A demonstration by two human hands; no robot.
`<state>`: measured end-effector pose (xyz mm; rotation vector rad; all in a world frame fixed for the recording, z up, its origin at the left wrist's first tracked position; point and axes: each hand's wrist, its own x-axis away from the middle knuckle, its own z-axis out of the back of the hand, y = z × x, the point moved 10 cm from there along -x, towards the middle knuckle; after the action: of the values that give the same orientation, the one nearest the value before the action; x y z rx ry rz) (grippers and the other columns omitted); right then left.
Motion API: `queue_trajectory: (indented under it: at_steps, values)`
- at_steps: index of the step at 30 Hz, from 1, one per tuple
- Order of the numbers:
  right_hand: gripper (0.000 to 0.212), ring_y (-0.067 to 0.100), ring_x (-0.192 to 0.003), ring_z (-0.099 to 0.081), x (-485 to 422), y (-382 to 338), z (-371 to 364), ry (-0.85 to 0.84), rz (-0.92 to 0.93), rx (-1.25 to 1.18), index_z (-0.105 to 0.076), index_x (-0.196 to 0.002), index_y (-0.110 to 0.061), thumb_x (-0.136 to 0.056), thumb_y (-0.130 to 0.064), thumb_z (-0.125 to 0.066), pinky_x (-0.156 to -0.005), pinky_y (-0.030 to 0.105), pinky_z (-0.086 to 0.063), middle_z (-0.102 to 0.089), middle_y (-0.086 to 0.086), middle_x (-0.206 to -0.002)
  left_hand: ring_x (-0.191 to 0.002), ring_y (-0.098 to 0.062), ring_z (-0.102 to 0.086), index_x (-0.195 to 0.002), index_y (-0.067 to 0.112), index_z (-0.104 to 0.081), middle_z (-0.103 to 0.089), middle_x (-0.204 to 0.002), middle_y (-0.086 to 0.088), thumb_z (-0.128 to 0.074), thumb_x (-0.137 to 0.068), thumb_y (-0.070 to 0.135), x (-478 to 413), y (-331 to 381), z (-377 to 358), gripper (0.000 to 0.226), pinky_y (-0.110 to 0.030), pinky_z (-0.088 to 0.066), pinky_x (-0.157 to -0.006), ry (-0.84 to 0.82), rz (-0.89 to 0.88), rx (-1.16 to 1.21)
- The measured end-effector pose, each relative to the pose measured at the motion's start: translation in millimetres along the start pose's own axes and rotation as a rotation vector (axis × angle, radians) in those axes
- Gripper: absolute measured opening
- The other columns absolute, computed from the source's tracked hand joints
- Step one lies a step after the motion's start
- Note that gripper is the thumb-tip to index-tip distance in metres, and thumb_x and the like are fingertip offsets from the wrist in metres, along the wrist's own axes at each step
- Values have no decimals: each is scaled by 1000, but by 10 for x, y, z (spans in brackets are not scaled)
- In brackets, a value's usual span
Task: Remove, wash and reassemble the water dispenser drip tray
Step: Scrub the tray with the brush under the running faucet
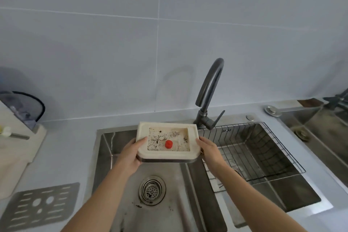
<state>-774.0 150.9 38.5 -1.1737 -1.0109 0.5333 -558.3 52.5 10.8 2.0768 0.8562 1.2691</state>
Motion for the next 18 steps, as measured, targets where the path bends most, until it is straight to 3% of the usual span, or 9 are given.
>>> queue_trajectory:
  at_steps: [2,3,5,7,9,10,18]
  values:
    - [12,18,-94,-53,-141,-20,175,-39,-12,67,-55,-101,-15,-93,-20,-48,-93,35,-46,-55,4,-101,-97,-27,-59,-125,7,-49,-63,-111,-14,-57,-86,9,-2,-68,-75,40,-40,-51,-79,38,-23,35]
    - [6,14,-88,-52,-203,-61,256,-44,-8,91,-53,-90,-19,-93,-20,-47,-88,27,-46,-54,0,-96,-97,-26,-59,-125,7,-49,-62,-112,-14,-57,-86,9,2,-96,-104,40,-40,-50,-81,55,-34,50]
    - [18,2,-77,-50,-341,-174,427,-40,11,106,-51,-81,-29,-95,-20,-44,-71,14,-46,-52,-9,-89,-95,-25,-60,-125,6,-48,-63,-110,-13,-55,-87,9,16,-140,-161,39,-37,-50,-82,79,-54,68]
    - [15,10,-85,-53,-485,-266,614,-20,9,89,-56,-100,-23,-96,-25,-42,-82,25,-47,-53,-1,-102,-100,-27,-59,-125,4,-48,-63,-111,-14,-55,-87,9,25,-186,-202,38,-38,-50,-82,111,-62,88]
    - [39,28,-116,-50,-647,-311,766,7,-15,96,-47,-127,-7,-96,-28,-41,-101,40,-37,-50,14,-125,-106,-29,-57,-125,4,-48,-63,-112,-14,-55,-87,9,32,-229,-231,39,-38,-50,-82,143,-63,109]
    - [44,32,-126,-43,-730,-319,829,23,-27,93,-43,-132,-4,-95,-29,-41,-105,42,-34,-46,17,-135,-106,-29,-57,-126,4,-48,-63,-112,-14,-55,-87,9,40,-238,-247,40,-38,-50,-82,152,-64,115]
    - [60,35,-132,-36,-1171,-263,1093,142,-171,4,-26,-141,-9,-93,-39,-44,-109,45,-34,-31,19,-147,-93,-22,-60,-121,5,-50,-65,-101,-9,-55,-87,9,38,-222,-297,35,-38,-46,-89,185,-102,126]
